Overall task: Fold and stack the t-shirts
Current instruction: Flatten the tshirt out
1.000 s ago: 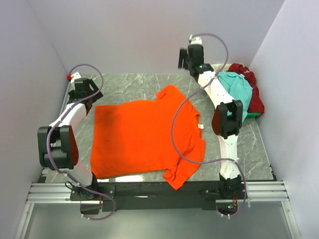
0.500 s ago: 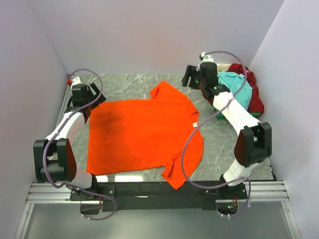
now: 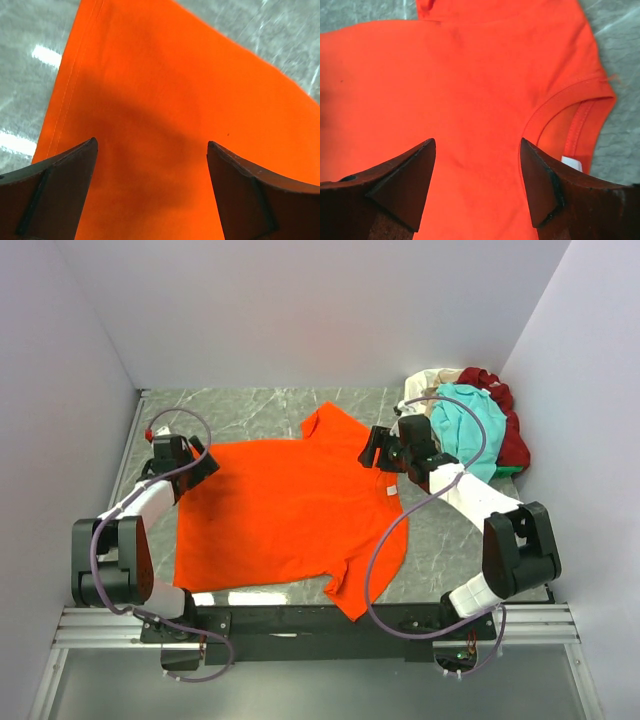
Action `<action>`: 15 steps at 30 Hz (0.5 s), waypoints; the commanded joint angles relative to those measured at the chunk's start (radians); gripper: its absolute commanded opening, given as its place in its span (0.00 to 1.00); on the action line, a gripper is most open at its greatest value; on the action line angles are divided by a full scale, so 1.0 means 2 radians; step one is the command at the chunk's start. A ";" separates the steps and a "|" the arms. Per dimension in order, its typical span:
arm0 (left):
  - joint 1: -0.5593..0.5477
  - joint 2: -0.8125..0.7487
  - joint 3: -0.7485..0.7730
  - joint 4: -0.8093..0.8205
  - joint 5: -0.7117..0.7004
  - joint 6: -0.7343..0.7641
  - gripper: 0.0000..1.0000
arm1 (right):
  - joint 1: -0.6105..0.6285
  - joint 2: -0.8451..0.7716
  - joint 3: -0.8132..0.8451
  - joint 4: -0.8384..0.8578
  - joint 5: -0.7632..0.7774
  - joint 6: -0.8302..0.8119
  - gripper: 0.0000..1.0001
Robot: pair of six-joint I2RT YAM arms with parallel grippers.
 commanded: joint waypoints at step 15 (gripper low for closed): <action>0.014 0.051 -0.003 0.029 0.020 -0.001 0.97 | 0.009 0.118 0.047 0.029 -0.032 0.014 0.69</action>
